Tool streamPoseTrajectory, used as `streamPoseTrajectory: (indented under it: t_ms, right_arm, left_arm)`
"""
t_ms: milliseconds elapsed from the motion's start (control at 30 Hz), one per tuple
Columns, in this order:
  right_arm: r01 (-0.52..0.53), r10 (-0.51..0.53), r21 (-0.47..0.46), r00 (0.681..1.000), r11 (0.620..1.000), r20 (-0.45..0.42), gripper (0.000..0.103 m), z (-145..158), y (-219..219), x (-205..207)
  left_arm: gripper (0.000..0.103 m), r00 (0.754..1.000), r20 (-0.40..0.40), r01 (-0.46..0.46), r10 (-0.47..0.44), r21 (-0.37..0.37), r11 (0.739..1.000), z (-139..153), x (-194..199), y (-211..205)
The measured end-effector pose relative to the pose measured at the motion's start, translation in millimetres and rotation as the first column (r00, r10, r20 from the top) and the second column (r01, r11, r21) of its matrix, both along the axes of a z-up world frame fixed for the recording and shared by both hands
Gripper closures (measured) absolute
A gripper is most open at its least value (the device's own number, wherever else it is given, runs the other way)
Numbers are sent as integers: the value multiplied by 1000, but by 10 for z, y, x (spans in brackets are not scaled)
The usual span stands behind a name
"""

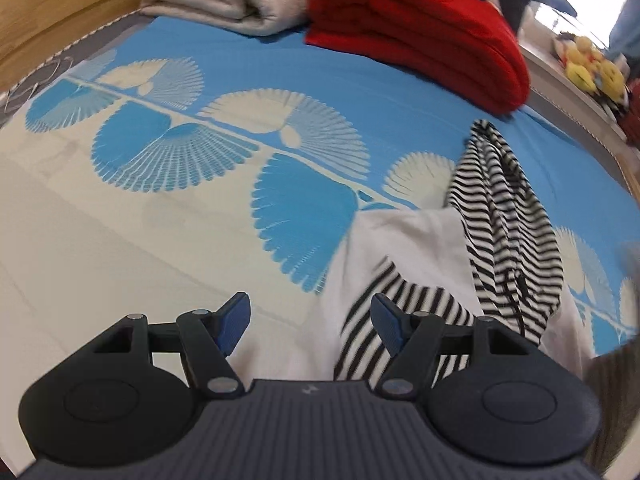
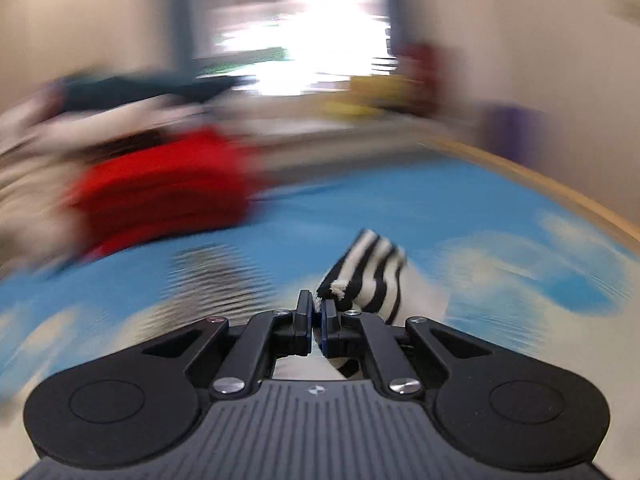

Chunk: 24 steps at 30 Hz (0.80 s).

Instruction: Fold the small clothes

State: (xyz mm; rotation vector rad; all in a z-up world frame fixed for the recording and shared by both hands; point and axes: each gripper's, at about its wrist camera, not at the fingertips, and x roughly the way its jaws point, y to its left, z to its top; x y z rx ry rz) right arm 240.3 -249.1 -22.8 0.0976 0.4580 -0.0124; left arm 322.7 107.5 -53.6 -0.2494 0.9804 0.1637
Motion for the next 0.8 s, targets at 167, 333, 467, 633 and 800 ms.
streamPoseTrajectory:
  t_ms: [167, 333, 467, 633, 800]
  right_arm:
    - [-363, 408, 188, 833, 913, -373, 77, -682, 732, 47]
    - [-321, 386, 218, 821, 922, -421, 67, -690, 596, -29]
    - [-207, 249, 139, 844, 968, -476, 58, -708, 319, 6]
    - [68, 17, 114, 789, 991, -614, 58, -981, -313, 83]
    - [187, -71, 111, 756, 976, -650, 58, -1100, -760, -17]
  left_arm:
    - [31, 998, -55, -23, 17, -115, 993, -123, 56, 57]
    - [31, 993, -115, -8, -15, -200, 980, -320, 71, -42]
    - [31, 985, -169, -10, -26, -209, 978, -521, 94, -118]
    - [31, 963, -258, 30, -73, -166, 986, -853, 91, -195]
    - [32, 942, -299, 124, -152, -110, 986, -1047, 51, -321]
